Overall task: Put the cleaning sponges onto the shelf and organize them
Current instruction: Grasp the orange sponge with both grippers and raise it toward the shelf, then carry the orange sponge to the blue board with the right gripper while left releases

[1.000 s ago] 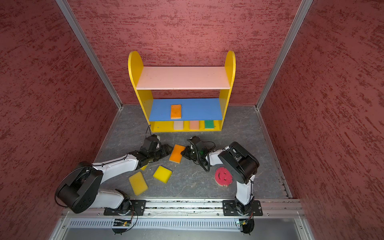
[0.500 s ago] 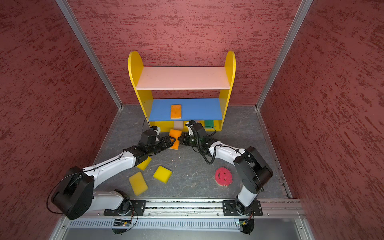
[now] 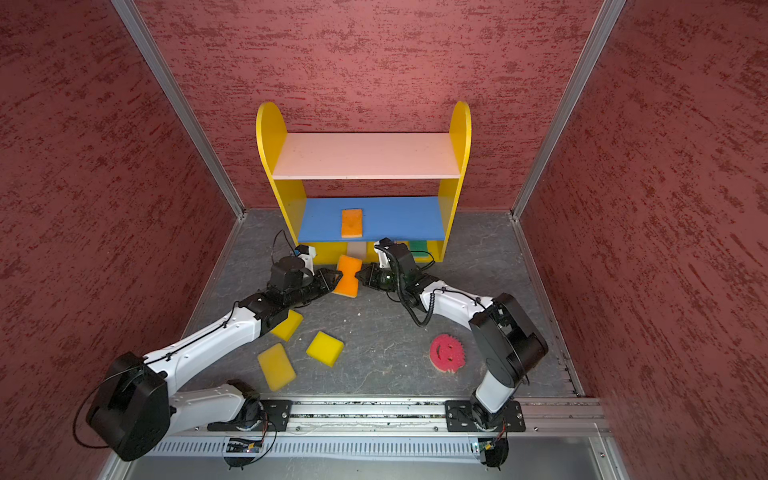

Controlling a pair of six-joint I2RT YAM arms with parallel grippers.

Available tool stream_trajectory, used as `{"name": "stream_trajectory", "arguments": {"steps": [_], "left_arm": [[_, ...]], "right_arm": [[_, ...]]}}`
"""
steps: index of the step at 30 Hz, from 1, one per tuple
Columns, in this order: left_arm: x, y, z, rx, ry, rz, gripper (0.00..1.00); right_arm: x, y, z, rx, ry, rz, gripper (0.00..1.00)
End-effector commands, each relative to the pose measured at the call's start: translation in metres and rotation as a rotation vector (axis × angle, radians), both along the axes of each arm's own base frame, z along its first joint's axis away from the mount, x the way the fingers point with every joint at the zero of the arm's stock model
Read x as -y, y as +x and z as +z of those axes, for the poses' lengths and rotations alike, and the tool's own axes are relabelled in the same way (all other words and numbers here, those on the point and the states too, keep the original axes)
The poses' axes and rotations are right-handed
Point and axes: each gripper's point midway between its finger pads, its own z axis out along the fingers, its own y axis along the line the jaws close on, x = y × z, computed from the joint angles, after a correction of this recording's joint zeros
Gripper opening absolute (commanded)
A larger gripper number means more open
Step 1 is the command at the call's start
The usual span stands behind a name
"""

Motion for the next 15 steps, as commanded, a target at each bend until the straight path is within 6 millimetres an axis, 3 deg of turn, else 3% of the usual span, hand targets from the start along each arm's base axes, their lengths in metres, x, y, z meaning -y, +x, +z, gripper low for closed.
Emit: {"name": "stream_trajectory", "arguments": {"steps": [1,3,8,15], "left_arm": [[0.005,0.006,0.03,0.066,-0.053,-0.017,0.17],[0.005,0.008,0.037,0.079,-0.066,-0.019,0.13],[-0.001,0.013,0.052,0.105,-0.089,-0.013,0.09],[-0.022,0.018,0.064,0.133,-0.107,0.044,0.09]], "right_arm": [[-0.008,0.0,0.041,0.067,0.101,0.019,0.04],[-0.008,0.001,0.045,0.073,0.113,0.015,0.11],[-0.005,-0.001,0.059,0.08,0.185,0.017,0.46],[-0.011,-0.013,0.062,0.021,0.311,0.066,0.54]]}}
